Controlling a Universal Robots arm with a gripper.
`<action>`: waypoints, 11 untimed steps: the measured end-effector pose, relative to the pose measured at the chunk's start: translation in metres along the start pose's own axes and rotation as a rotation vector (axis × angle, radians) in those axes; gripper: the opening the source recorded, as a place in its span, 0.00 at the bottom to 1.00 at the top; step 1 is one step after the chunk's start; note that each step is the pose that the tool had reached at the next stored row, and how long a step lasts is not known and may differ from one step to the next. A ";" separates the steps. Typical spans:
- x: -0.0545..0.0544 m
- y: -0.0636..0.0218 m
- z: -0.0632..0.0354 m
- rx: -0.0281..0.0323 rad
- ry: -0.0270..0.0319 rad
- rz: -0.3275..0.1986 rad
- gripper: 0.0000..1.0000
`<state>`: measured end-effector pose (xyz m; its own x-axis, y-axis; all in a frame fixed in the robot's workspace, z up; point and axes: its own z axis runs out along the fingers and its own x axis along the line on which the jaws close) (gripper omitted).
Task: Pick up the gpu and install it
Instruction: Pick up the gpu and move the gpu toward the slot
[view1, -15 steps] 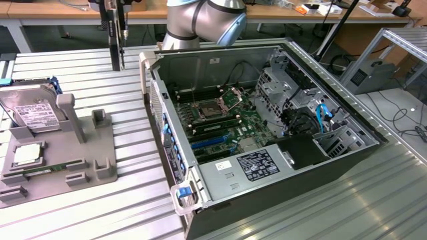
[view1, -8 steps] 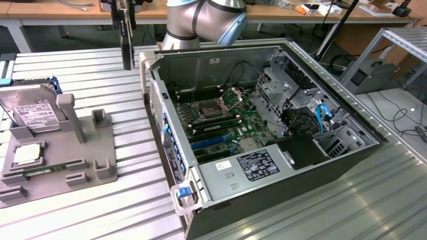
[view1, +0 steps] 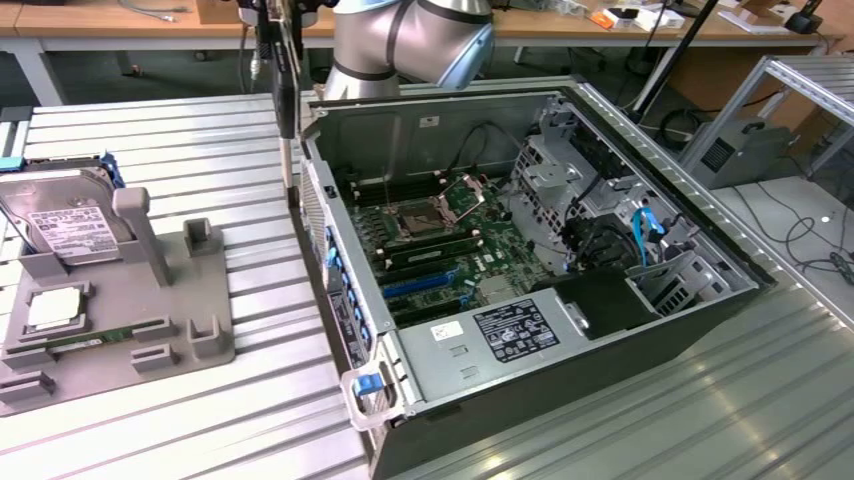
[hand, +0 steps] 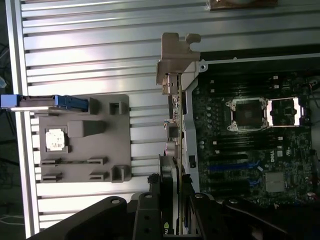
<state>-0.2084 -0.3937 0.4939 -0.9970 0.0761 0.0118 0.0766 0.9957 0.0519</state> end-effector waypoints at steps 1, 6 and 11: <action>-0.002 0.0001 0.0001 -0.0001 0.0000 0.000 0.27; -0.011 0.0009 0.0005 0.0001 0.0000 0.000 0.27; -0.032 0.0024 0.0017 0.0007 0.0000 0.000 0.27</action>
<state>-0.1758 -0.3936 0.4919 -0.9970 0.0762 0.0118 0.0767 0.9957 0.0512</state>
